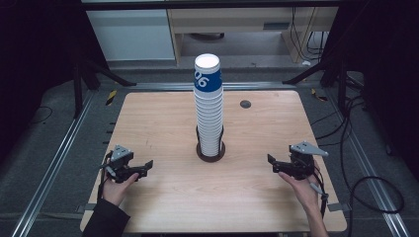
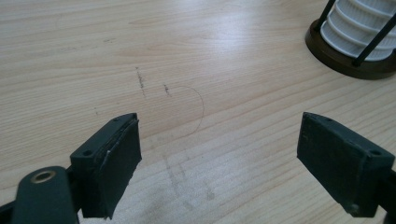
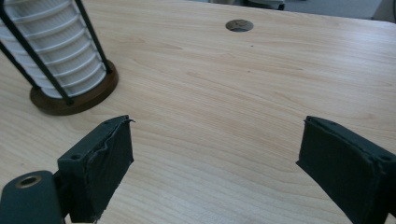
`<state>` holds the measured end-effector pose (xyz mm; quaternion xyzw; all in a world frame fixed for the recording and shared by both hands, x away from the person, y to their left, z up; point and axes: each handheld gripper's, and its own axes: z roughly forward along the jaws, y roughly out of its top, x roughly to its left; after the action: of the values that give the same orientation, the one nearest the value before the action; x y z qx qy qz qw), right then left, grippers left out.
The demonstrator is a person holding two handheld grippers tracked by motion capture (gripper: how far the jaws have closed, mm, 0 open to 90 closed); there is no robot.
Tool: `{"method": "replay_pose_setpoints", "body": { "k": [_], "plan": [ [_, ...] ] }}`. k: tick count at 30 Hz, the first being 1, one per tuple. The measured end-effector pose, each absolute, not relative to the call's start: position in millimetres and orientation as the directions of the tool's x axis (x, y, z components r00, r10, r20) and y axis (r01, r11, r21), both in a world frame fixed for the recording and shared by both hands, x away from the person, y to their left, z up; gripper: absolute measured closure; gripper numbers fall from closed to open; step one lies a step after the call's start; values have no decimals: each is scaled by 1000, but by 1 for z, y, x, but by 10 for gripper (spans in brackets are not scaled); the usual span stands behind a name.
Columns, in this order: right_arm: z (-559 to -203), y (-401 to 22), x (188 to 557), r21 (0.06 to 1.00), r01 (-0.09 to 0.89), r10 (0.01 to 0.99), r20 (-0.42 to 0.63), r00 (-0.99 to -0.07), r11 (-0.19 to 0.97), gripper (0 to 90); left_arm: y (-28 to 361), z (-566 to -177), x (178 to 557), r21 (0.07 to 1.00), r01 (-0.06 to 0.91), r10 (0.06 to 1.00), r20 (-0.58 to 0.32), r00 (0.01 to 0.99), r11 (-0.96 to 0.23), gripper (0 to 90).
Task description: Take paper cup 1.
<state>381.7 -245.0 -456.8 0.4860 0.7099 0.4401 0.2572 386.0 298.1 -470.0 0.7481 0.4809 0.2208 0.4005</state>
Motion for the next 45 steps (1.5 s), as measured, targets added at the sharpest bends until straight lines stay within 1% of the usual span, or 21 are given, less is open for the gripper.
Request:
{"method": "replay_pose_setpoints", "body": {
  "k": [5, 6, 7, 10, 12, 13, 14, 15, 16, 21, 25, 30, 35, 45],
  "plan": [
    [-452, -243, 380, 882, 451, 906, 75, -416, 134, 105, 296, -472, 383, 813, 538, 889, -58, 455, -222, 149],
    [-448, -241, 379, 892, 429, 898, 66, -435, 142, 110, 295, -472, 383, 810, 541, 883, -61, 465, -229, 151],
    [-448, -241, 379, 892, 429, 898, 66, -435, 142, 110, 295, -472, 383, 810, 541, 883, -61, 465, -229, 154],
    [-432, -235, 378, 906, 400, 877, 78, -475, 136, 111, 294, -471, 383, 803, 545, 878, -60, 476, -240, 163],
    [-420, -232, 378, 919, 372, 869, 74, -489, 131, 110, 293, -470, 382, 803, 545, 874, -64, 483, -243, 167],
    [-420, -232, 378, 919, 372, 869, 74, -489, 131, 110, 293, -470, 382, 803, 545, 874, -64, 483, -243, 171],
    [-407, -227, 379, 929, 344, 863, 60, -501, 135, 107, 292, -470, 382, 800, 546, 871, -59, 488, -251, 173],
    [-407, -227, 379, 929, 344, 863, 60, -501, 135, 107, 292, -470, 382, 800, 546, 871, -59, 488, -251, 175],
    [-392, -223, 381, 940, 310, 856, 42, -515, 140, 101, 291, -471, 383, 795, 551, 869, -61, 492, -256, 175],
    [-355, -210, 387, 963, 234, 839, 17, -543, 132, 100, 291, -472, 385, 782, 565, 862, -72, 501, -263, 172],
    [-330, -199, 391, 972, 186, 829, -18, -558, 146, 96, 290, -471, 385, 781, 564, 861, -67, 503, -269, 173],
    [-306, -187, 396, 977, 159, 807, -23, -590, 144, 92, 288, -473, 386, 775, 569, 859, -69, 508, -275, 175],
    [-289, -173, 401, 976, 135, 791, -54, -609, 171, 84, 287, -472, 386, 774, 572, 859, -75, 506, -270, 176],
    [-271, -148, 407, 988, 87, 750, -39, -660, 128, 83, 287, -473, 389, 771, 580, 858, -88, 507, -264, 180]
  ]
}}
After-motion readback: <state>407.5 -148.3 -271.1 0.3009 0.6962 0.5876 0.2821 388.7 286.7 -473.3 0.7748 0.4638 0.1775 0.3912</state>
